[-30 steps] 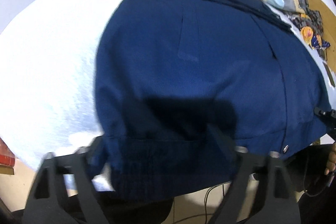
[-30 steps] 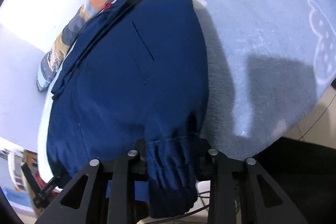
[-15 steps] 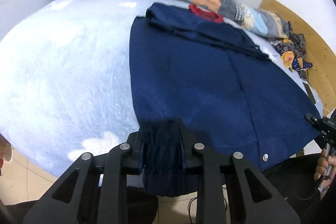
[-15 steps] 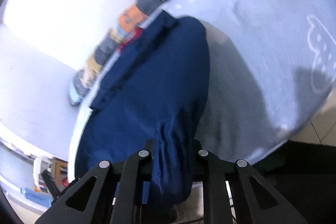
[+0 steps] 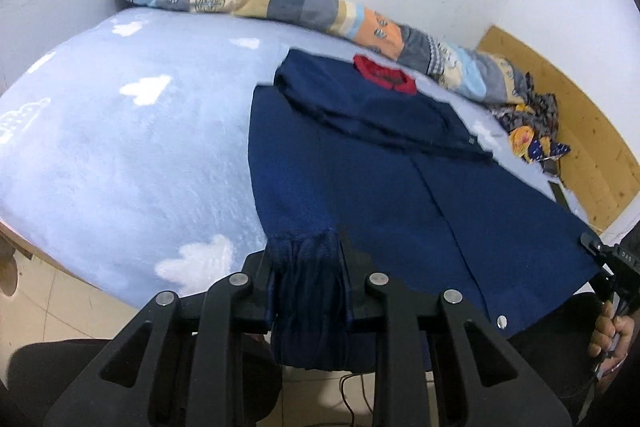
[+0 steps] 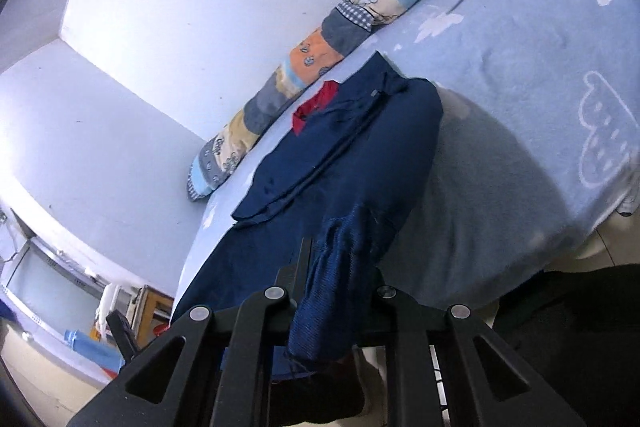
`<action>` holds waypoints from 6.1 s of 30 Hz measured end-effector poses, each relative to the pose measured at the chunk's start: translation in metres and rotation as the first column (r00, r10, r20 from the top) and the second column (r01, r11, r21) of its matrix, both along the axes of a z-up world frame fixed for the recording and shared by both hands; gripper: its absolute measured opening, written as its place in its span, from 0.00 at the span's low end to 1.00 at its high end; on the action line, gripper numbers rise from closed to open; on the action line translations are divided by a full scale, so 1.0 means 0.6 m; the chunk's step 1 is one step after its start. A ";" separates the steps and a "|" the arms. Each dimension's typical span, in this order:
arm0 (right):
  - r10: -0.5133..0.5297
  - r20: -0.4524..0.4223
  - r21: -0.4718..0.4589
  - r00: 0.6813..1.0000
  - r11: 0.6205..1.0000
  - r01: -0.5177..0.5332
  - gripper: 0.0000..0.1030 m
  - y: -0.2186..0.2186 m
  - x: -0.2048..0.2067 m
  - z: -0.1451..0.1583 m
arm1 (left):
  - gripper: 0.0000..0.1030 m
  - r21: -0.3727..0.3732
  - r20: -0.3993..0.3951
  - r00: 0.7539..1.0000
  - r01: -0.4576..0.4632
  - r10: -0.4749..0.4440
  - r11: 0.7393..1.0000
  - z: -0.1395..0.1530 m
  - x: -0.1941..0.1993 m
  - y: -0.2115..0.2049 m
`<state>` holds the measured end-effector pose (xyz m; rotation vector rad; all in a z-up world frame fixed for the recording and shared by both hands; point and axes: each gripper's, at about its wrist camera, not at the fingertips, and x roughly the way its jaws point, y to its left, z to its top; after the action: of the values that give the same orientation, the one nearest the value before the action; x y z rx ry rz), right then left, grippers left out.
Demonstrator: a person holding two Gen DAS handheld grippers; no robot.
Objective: Fold large clothes
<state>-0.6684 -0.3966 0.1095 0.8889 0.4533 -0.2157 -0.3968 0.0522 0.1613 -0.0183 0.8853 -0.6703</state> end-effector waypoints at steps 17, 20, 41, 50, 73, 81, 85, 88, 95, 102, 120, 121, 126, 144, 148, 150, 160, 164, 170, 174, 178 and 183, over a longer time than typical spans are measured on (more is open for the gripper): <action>0.032 0.135 -0.110 0.990 0.994 -0.017 0.13 -0.037 0.028 0.142 | 0.21 -0.074 0.116 0.993 -0.027 0.036 0.997 0.119 0.084 -0.038; 0.028 0.148 -0.127 0.989 0.992 -0.009 0.13 -0.049 0.048 0.160 | 0.21 -0.083 0.120 0.992 -0.029 0.039 0.996 0.134 0.108 -0.057; -0.018 0.112 -0.172 0.994 0.984 0.037 0.11 -0.221 0.332 0.249 | 0.22 -0.054 0.082 0.993 -0.082 0.086 0.995 0.164 0.376 -0.254; -0.036 0.022 -0.172 0.999 0.984 0.040 0.11 -0.317 0.510 0.194 | 0.24 0.018 -0.012 0.994 -0.112 0.112 0.994 0.065 0.520 -0.350; -0.062 -0.137 0.191 0.989 0.978 0.088 0.43 -0.492 0.653 -0.038 | 0.75 -0.092 -0.309 0.938 -0.192 0.155 0.977 -0.047 0.690 -0.360; -0.102 -0.079 -0.032 0.992 0.995 0.099 0.52 -0.455 0.636 0.053 | 0.75 -0.039 -0.089 0.995 0.034 -0.038 0.999 -0.024 0.567 -0.424; 0.018 -0.142 -0.099 0.990 0.995 -0.032 0.51 -0.410 0.671 0.042 | 0.75 0.063 -0.018 0.986 0.165 -0.164 0.984 -0.049 0.513 -0.479; 0.124 -0.219 -0.177 0.968 0.970 -0.164 0.45 -0.350 0.707 0.008 | 0.75 0.201 0.035 0.979 0.191 -0.202 0.961 -0.088 0.491 -0.515; 0.084 -0.443 -0.266 0.893 0.938 -0.220 0.33 -0.333 0.783 -0.101 | 0.88 0.360 0.055 0.993 0.076 -0.102 0.930 -0.162 0.539 -0.499; -0.028 -0.430 -0.271 0.903 0.958 -0.099 0.29 -0.370 0.725 -0.080 | 0.89 0.264 0.100 0.994 0.022 -0.050 0.964 -0.125 0.519 -0.466; 0.153 -0.497 -0.269 0.854 0.909 -0.319 0.33 -0.136 0.593 -0.062 | 0.89 0.282 0.024 0.994 0.095 -0.105 0.955 -0.081 0.326 -0.478; 0.149 -0.501 -0.277 0.853 0.906 -0.321 0.33 -0.126 0.587 -0.059 | 0.89 0.276 0.021 0.992 0.110 -0.120 0.955 -0.081 0.310 -0.482; 0.149 -0.583 -0.236 0.799 0.910 -0.342 0.31 -0.102 0.561 -0.093 | 0.90 0.448 -0.042 0.986 0.165 -0.163 0.879 -0.154 0.283 -0.507; -0.095 -0.625 -0.060 0.775 0.995 0.074 0.30 -0.292 0.391 -0.119 | 0.95 0.361 -0.197 0.956 -0.137 0.219 0.923 -0.165 0.398 -0.291; -0.153 -0.569 -0.036 0.808 0.986 0.161 0.34 -0.306 0.346 -0.096 | 0.95 0.218 -0.191 0.930 -0.271 0.313 0.938 -0.125 0.413 -0.227; -0.166 -0.545 -0.034 0.822 0.984 0.176 0.34 -0.306 0.332 -0.086 | 0.95 0.155 -0.198 0.918 -0.317 0.344 0.936 -0.113 0.412 -0.204; -0.123 -0.485 0.209 0.866 0.945 0.252 0.44 -0.313 0.294 -0.128 | 0.95 0.101 -0.446 0.851 -0.261 0.278 0.960 -0.175 0.416 -0.218; -0.121 -0.453 0.336 0.883 0.894 0.295 0.48 -0.318 0.283 -0.162 | 0.95 0.036 -0.486 0.831 -0.291 0.271 0.956 -0.191 0.424 -0.224; -0.155 -0.411 0.339 0.898 0.889 0.308 0.52 -0.324 0.302 -0.171 | 0.95 -0.057 -0.477 0.838 -0.329 0.263 0.943 -0.185 0.433 -0.221; -0.183 -0.343 0.361 0.921 0.880 0.309 0.41 -0.332 0.318 -0.180 | 0.41 -0.074 -0.424 0.866 -0.326 0.266 0.942 -0.181 0.438 -0.245; -0.225 -0.319 0.315 0.921 0.891 0.327 0.10 -0.335 0.332 -0.172 | 0.29 -0.065 -0.415 0.850 -0.382 0.324 0.922 -0.185 0.439 -0.241; -0.244 -0.305 0.194 0.921 0.931 0.311 0.05 -0.318 0.340 -0.130 | 0.13 -0.039 -0.332 0.890 -0.343 0.311 0.939 -0.151 0.414 -0.239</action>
<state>-0.4646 -0.5873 0.0316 1.1678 0.6201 -0.5631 -0.1482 -0.0913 0.0705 -0.3673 1.1316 -0.3948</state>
